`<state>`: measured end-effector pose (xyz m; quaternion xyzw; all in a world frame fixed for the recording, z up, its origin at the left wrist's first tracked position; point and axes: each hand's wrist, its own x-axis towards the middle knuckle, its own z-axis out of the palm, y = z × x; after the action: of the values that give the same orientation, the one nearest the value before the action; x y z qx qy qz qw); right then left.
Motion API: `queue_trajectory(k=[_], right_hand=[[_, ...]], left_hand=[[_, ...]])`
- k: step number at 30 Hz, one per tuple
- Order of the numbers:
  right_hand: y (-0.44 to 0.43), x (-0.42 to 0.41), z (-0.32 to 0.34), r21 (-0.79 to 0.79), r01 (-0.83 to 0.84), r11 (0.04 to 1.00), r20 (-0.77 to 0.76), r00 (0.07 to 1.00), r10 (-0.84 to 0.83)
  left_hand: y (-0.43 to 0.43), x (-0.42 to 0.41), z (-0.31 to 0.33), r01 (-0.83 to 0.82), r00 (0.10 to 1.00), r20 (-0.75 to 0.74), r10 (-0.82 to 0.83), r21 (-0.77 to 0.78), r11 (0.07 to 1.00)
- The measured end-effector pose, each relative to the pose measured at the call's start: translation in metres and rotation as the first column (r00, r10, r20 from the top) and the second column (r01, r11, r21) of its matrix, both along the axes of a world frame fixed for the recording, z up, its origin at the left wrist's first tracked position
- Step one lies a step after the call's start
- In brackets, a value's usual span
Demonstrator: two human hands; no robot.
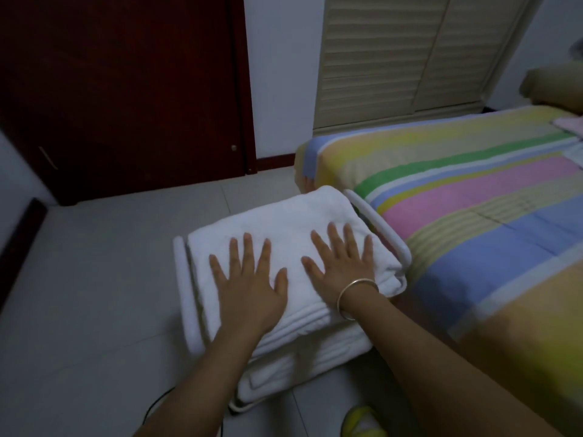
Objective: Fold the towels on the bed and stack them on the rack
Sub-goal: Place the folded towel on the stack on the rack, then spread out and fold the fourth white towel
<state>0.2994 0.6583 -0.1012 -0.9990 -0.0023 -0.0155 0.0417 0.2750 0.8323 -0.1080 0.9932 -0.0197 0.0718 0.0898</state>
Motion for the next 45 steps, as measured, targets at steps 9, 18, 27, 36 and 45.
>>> queue_trajectory(k=[9, 18, 27, 36, 45], right_hand=[[-0.001, -0.003, 0.024, -0.001, -0.056, 0.998, -0.201, 0.978, 0.055], [-0.144, -0.145, 0.064, 0.006, -0.01, 1.0, 0.201, 0.98, 0.008], [-0.331, -0.319, 0.107, 0.12, 0.494, 0.861, 0.212, 0.834, -0.509], [-0.45, -0.468, 0.079, 0.158, 0.681, 0.715, 0.141, 0.701, -0.699], [-0.546, -0.521, 0.077, 0.177, 0.763, 0.622, 0.072, 0.62, -0.782]], left_hand=[[0.011, 0.005, 0.006, 0.028, 0.998, -0.048, -0.027, 0.02, 0.999], [-0.116, -0.065, 0.082, 0.474, 0.851, 0.443, -0.281, -0.418, 0.775], [-0.308, -0.147, 0.126, 0.743, 0.67, 0.448, -0.593, -0.413, 0.527], [-0.497, -0.253, 0.101, 0.849, 0.504, 0.366, -0.782, -0.378, 0.369], [-0.629, -0.295, 0.083, 0.796, 0.539, 0.22, -0.813, -0.45, 0.405]])
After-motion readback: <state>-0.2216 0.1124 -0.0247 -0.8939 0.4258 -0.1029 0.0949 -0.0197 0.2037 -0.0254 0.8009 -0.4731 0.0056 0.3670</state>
